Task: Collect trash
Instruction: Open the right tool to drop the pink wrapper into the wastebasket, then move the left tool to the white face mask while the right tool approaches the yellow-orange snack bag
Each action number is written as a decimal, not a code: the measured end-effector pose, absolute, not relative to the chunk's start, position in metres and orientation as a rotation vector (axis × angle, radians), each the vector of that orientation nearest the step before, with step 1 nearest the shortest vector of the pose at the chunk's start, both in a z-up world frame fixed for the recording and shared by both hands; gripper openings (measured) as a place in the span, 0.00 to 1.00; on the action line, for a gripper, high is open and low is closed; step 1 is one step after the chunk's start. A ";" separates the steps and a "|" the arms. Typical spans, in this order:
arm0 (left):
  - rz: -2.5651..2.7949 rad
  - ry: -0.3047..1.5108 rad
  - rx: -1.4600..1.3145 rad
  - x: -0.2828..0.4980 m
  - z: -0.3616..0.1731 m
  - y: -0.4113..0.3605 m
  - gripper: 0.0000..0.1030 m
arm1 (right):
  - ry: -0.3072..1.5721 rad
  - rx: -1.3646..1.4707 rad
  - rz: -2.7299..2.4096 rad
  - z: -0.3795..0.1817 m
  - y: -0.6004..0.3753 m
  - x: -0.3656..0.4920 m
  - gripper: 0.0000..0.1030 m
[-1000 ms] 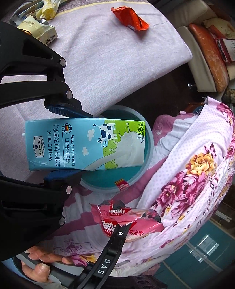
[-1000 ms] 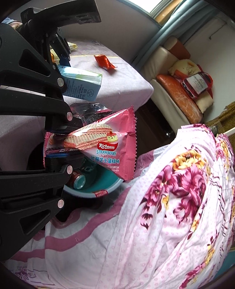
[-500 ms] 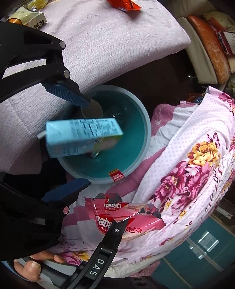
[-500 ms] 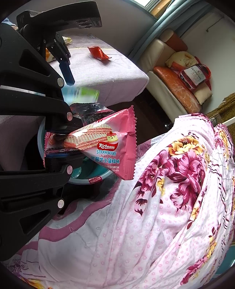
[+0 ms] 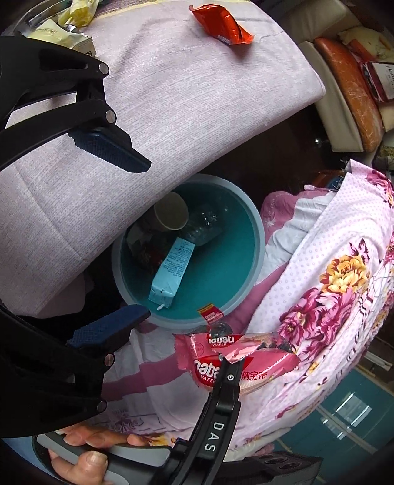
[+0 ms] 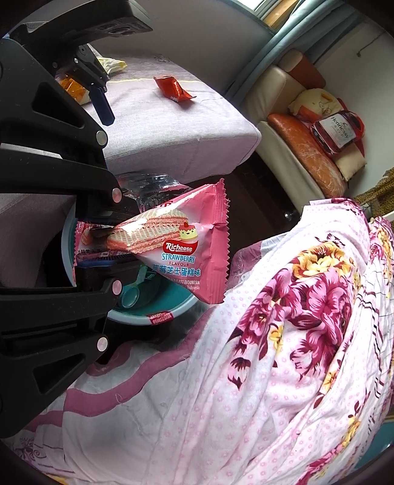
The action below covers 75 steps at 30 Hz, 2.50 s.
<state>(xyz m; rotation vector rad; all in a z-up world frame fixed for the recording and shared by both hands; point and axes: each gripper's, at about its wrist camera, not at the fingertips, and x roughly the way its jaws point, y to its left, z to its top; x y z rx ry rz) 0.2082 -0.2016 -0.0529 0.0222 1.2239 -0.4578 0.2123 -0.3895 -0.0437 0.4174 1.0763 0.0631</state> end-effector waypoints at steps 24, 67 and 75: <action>-0.401 1.207 -0.126 0.180 -0.043 -0.127 0.87 | 1.128 0.355 0.074 -0.029 -0.344 0.197 0.73; 0.157 1.019 -0.416 0.057 -0.059 0.176 0.88 | 1.342 -0.005 0.469 -0.067 -0.063 0.176 0.76; 0.150 1.062 -0.404 0.070 -0.081 0.176 0.88 | 1.365 0.014 0.482 -0.080 -0.055 0.179 0.80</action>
